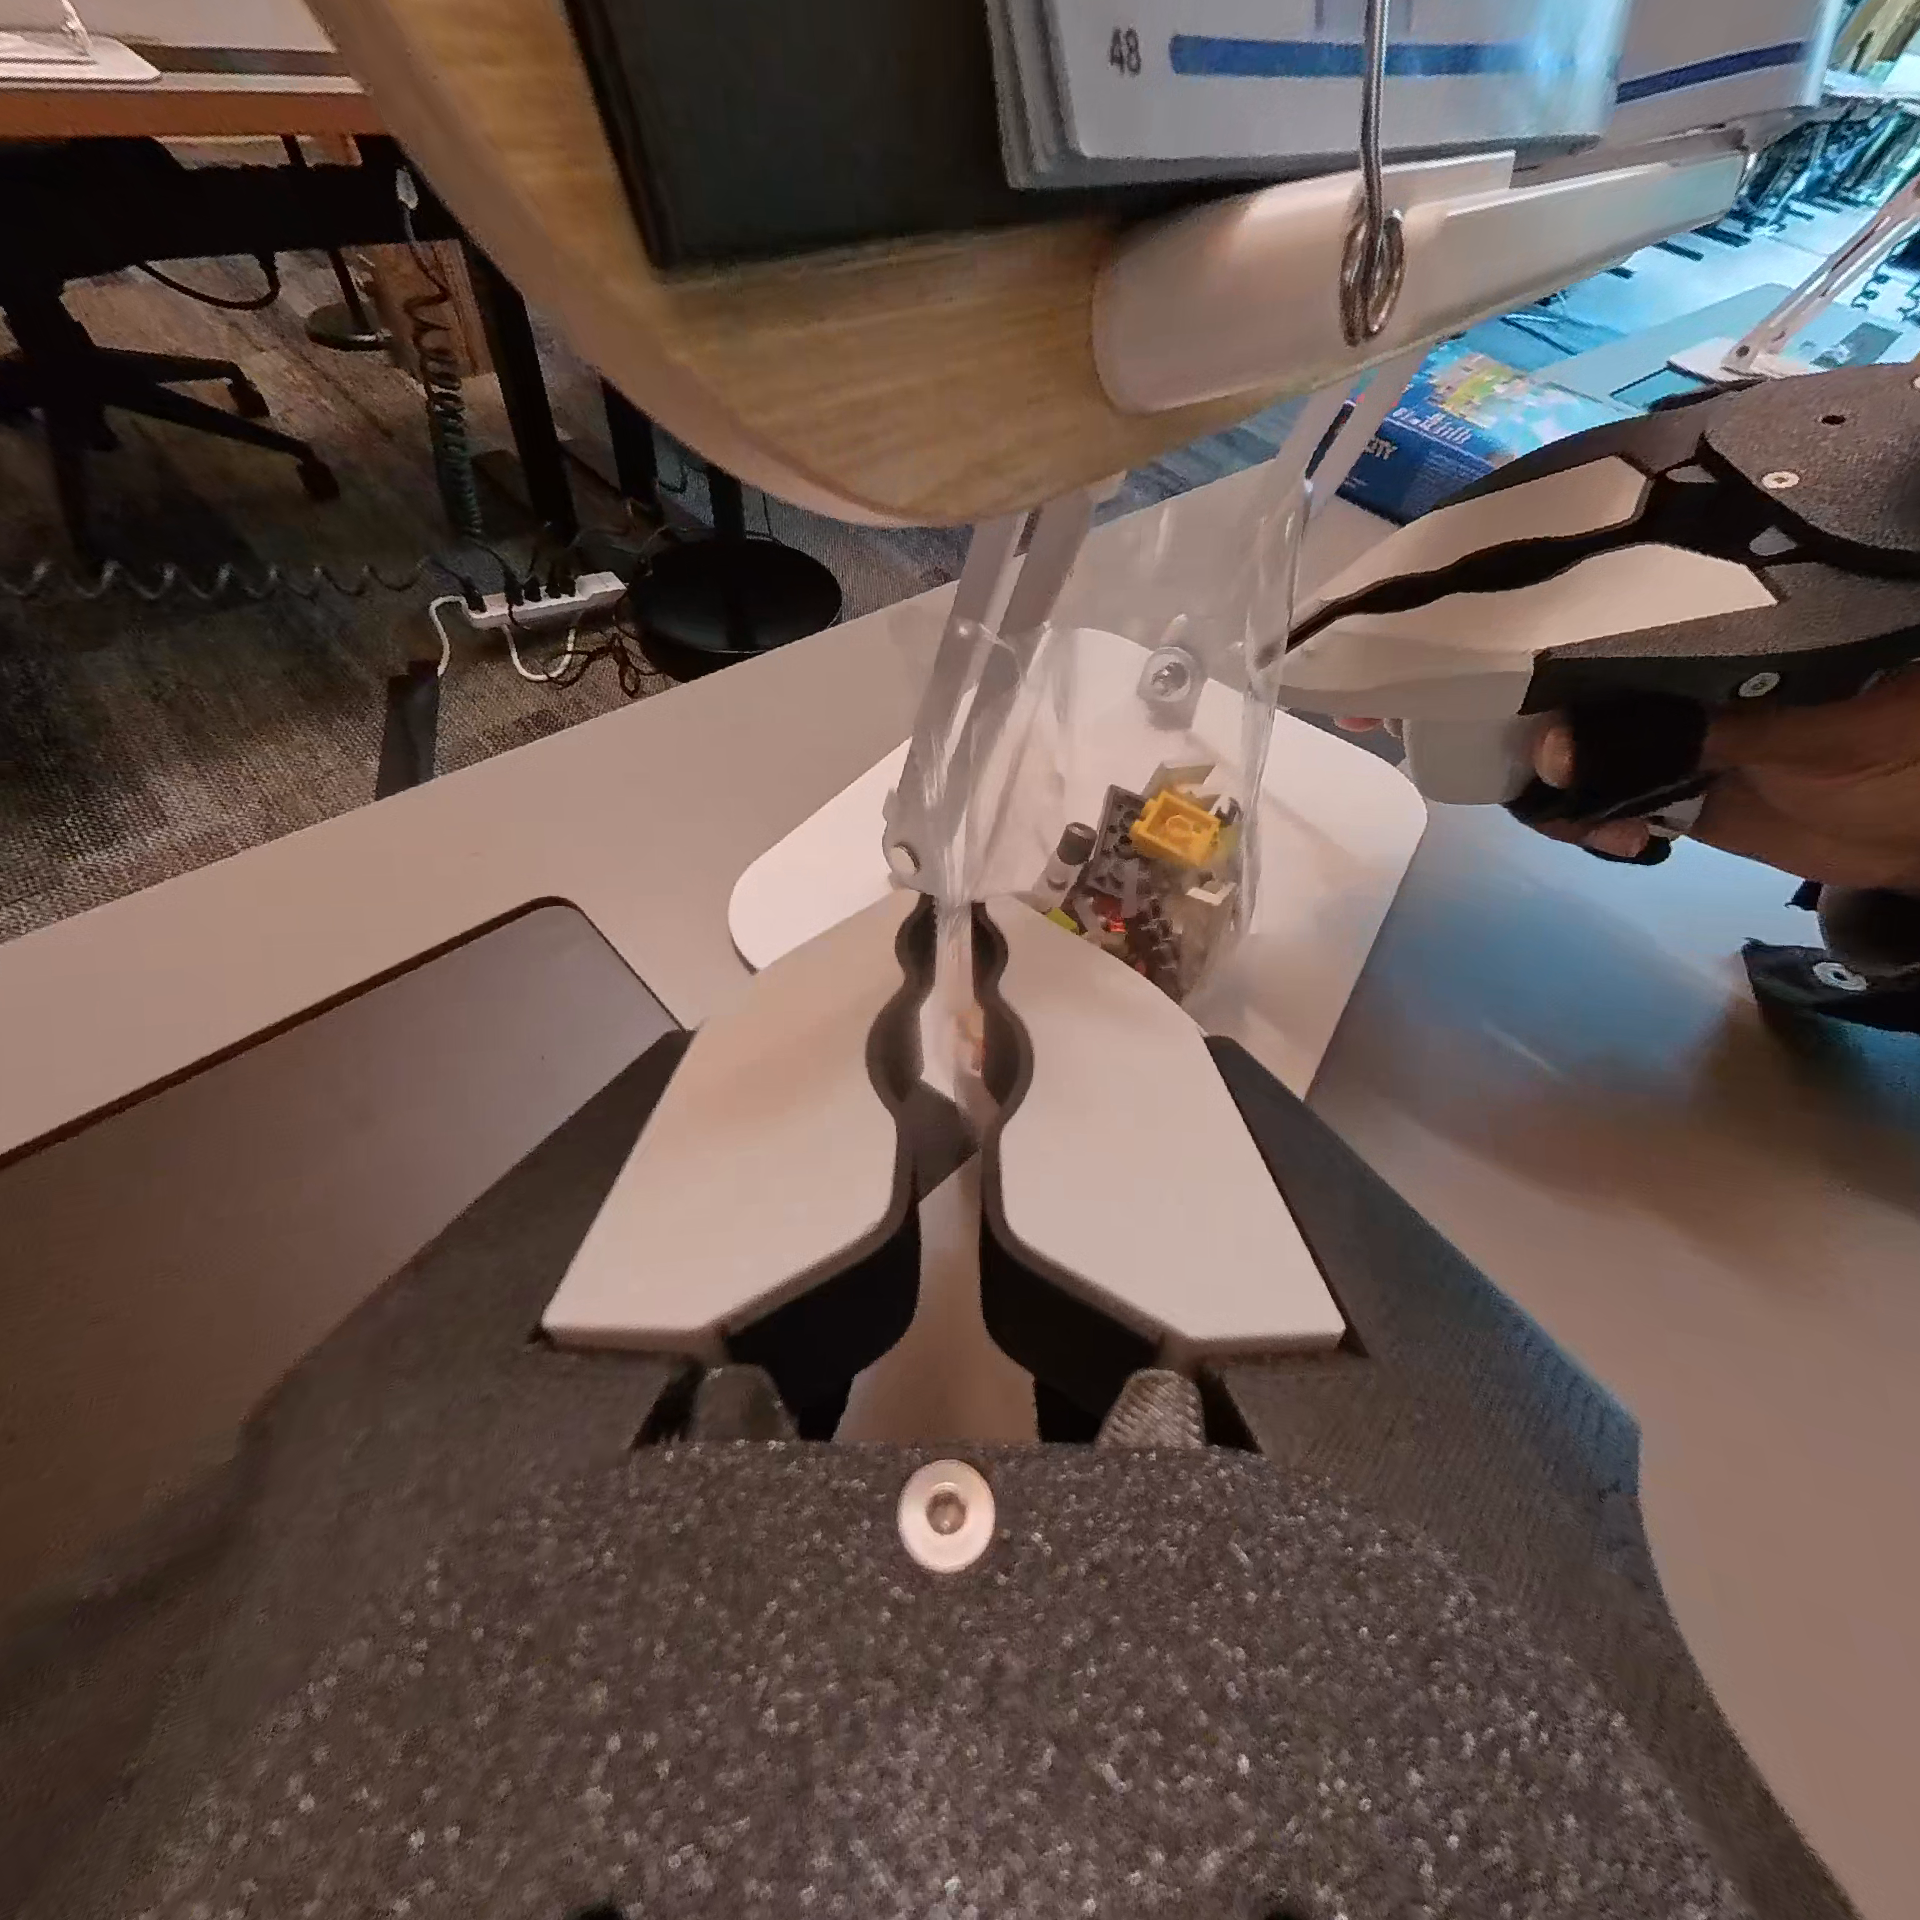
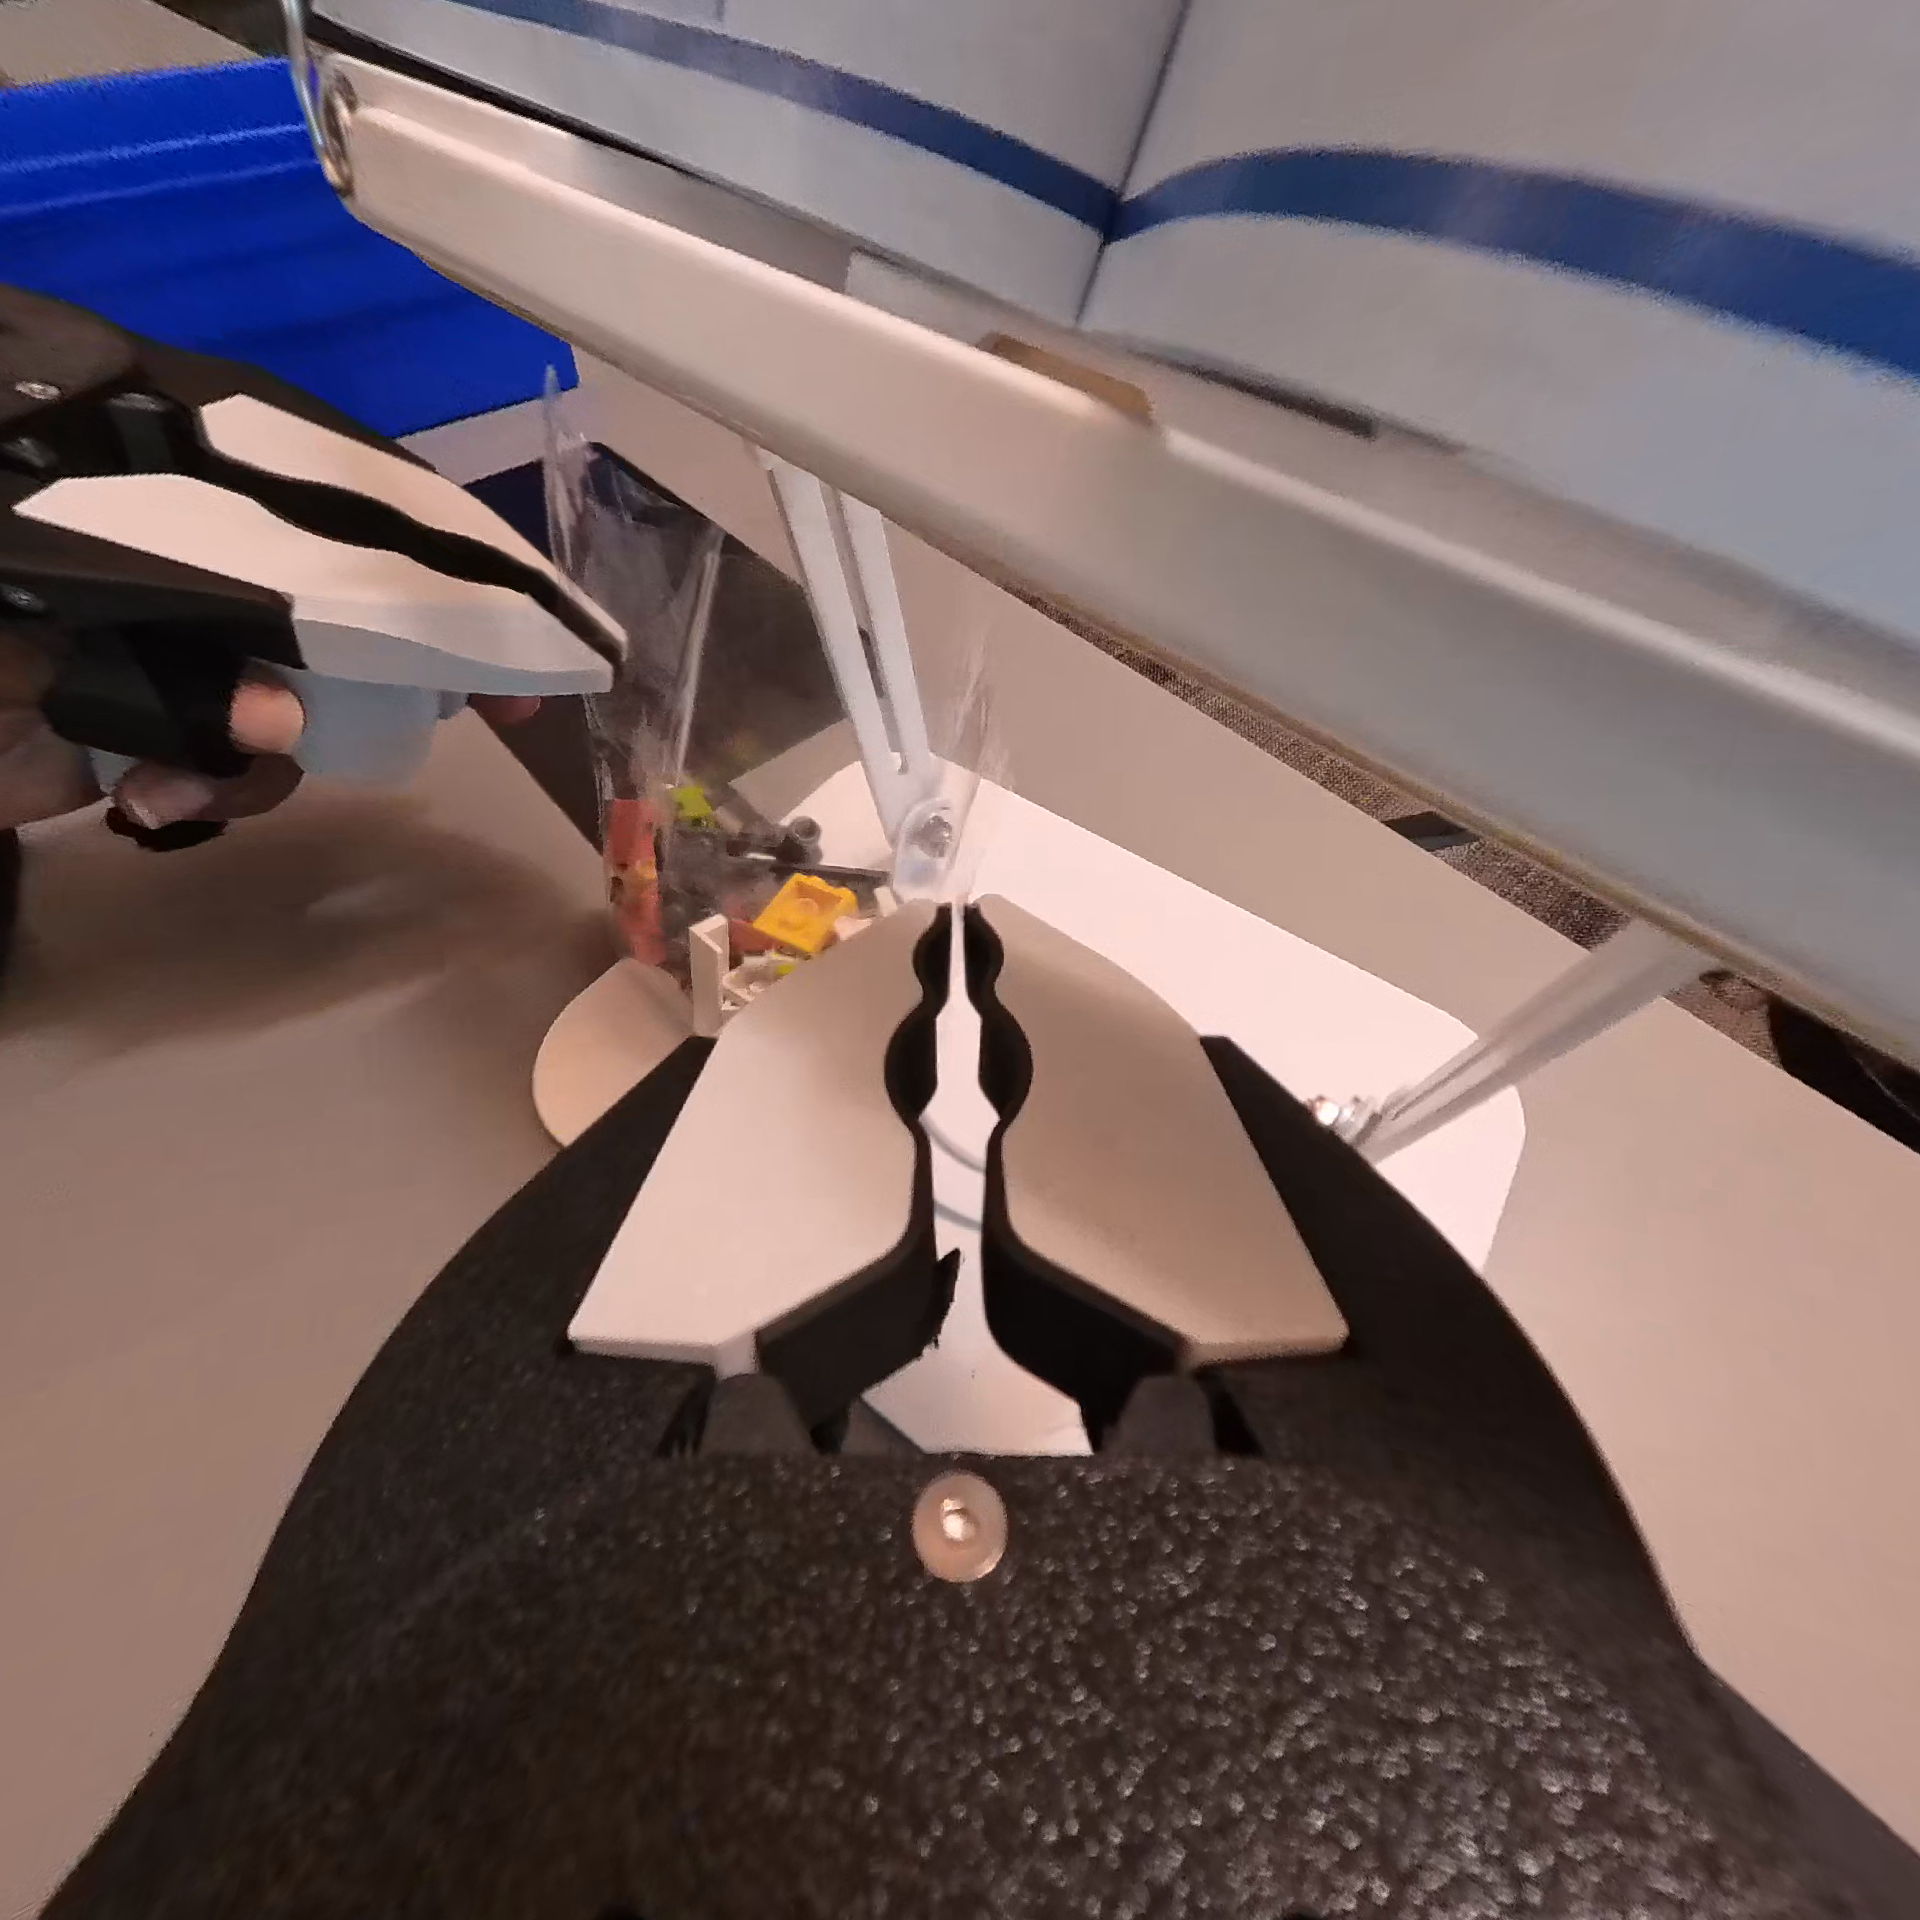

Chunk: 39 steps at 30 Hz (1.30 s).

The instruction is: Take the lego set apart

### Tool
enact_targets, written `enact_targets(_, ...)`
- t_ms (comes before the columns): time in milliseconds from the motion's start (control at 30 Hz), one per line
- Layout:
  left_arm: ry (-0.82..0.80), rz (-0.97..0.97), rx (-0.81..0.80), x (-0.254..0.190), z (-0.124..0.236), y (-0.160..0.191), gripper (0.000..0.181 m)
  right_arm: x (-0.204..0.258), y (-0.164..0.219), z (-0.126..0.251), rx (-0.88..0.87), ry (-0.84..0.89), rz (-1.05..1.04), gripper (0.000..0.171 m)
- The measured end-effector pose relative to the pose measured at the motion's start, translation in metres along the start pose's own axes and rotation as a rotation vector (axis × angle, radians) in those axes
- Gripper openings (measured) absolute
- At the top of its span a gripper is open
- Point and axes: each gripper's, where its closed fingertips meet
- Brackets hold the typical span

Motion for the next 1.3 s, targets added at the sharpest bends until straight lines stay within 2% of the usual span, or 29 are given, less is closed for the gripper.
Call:
enact_targets(233,-0.026,0.0,-0.013,0.008,0.006,0.0,0.012,-0.005,0.003,0.005,0.001,0.028,-0.003,0.013)
enact_targets(500,-0.068,-0.009,-0.046,0.013,0.023,0.002,0.011,-0.004,0.01,0.023,0.014,0.017,0.005,0.017)
enact_targets(633,-0.069,-0.068,-0.068,-0.007,0.051,0.004,0.004,-0.009,0.003,0.074,-0.027,0.033,0.072,0.017)
enact_targets(767,-0.105,-0.111,-0.114,-0.042,0.081,0.005,0.0,-0.045,0.009,0.153,-0.045,0.154,0.063,0.018)
enact_targets(900,-0.149,-0.149,-0.114,-0.088,0.096,0.021,0.0,-0.104,0.052,0.233,-0.005,0.332,-0.034,0.021)
enact_targets(1033,-0.08,-0.21,-0.073,-0.153,0.104,0.045,0.0,-0.163,0.119,0.295,0.074,0.489,-0.16,0.033)
enact_targets(1200,0.013,-0.236,-0.002,-0.213,0.11,0.081,0.0,-0.213,0.204,0.317,0.212,0.461,-0.331,0.087)
enact_targets(1300,0.037,-0.222,0.034,-0.229,0.109,0.101,0.0,-0.246,0.221,0.318,0.182,0.414,-0.462,0.098)
Point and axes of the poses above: each gripper's, where its closed fingertips meet, z back along the fingers, y out of its underside, x = y × z across the jaws, and after that the axes turned 15 degrees about z, right-handed
